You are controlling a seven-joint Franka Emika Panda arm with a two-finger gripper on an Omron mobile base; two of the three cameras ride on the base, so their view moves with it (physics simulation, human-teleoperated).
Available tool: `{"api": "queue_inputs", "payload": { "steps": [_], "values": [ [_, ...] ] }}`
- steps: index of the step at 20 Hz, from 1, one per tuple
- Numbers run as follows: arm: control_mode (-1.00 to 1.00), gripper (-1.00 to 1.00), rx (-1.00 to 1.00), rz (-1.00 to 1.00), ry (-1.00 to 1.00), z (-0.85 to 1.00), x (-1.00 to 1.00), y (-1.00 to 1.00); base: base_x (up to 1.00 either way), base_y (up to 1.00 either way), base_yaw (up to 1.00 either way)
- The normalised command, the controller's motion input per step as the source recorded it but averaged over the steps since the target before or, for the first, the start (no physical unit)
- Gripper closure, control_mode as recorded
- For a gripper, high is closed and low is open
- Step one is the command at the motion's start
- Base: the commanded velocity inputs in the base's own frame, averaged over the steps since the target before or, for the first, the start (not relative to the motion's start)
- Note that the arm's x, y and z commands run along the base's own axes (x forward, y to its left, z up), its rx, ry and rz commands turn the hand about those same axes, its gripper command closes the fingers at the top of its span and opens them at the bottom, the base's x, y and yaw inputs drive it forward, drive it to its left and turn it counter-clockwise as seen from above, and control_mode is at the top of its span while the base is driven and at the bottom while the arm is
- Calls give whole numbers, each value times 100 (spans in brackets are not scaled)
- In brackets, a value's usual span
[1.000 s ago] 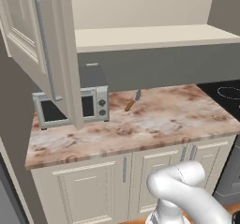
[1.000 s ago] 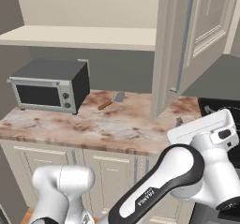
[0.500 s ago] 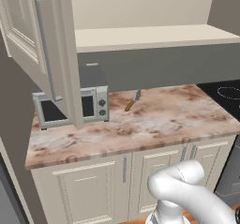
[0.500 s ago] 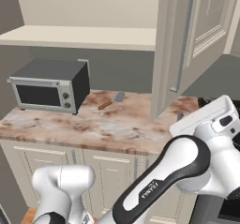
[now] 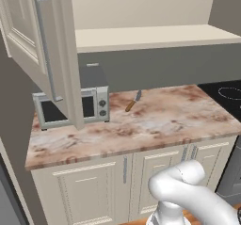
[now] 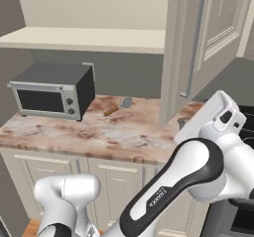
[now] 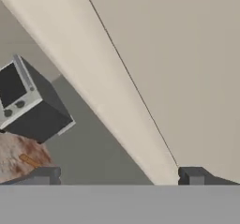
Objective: Close all open cabinet doors.
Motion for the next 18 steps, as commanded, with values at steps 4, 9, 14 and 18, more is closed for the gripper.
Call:
{"api": "queue_inputs", "payload": {
  "steps": [4,9,14,18],
  "values": [
    [-100,-100,-25,15,-1,7,0,51,0,0,0],
    [-100,-100,-25,13,-2,14,0,53,0,0,0],
    [-100,-100,-25,12,-4,24,0,55,0,0,0],
    [-100,-100,-25,9,-5,35,2,56,0,0,0]
  ]
}}
